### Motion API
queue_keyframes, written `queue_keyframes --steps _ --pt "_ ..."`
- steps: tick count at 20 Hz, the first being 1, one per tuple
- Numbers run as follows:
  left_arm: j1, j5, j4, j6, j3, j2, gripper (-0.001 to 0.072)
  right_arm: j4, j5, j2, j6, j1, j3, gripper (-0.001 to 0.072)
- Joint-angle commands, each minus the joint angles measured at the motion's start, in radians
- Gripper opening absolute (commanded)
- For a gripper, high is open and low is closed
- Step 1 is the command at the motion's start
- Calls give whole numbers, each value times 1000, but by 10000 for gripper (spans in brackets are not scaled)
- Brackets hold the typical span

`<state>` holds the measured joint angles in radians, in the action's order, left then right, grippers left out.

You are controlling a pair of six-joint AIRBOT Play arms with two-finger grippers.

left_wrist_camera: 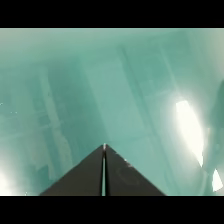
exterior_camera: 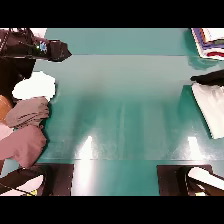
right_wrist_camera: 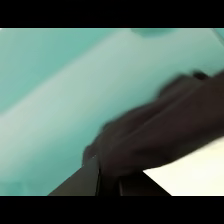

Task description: Fold the shirts.

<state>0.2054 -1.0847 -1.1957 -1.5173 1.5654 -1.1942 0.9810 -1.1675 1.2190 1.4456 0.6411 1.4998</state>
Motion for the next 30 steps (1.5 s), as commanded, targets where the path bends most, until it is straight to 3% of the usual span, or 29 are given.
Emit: queue_keyframes --steps 1,6,7,9,10,14,20,21,25,30 --pt "0 -14 -1 7 0 0 21 101 -25 -105 25 52 -153 21" --pt "0 -16 -1 33 0 0 22 189 -81 -190 29 205 -356 24" --pt "0 -16 -1 33 0 0 22 214 -89 -197 27 231 -389 75" --pt "0 -17 -1 33 0 0 22 259 -90 -196 27 272 -436 600" --pt "0 -19 -1 33 0 0 22 270 -95 -193 27 293 -443 650" --pt "0 -27 -1 33 0 0 22 179 -89 -219 -18 244 -393 643" --pt "0 -24 2 32 0 0 22 67 3 -251 -18 -227 -319 642" --pt "0 -16 1 32 1 0 22 68 21 -250 -18 -308 -314 568" --pt "0 14 1 32 1 0 22 69 89 -251 -34 -577 -312 16" --pt "0 46 2 32 1 0 22 68 101 -251 -41 -694 -313 22"
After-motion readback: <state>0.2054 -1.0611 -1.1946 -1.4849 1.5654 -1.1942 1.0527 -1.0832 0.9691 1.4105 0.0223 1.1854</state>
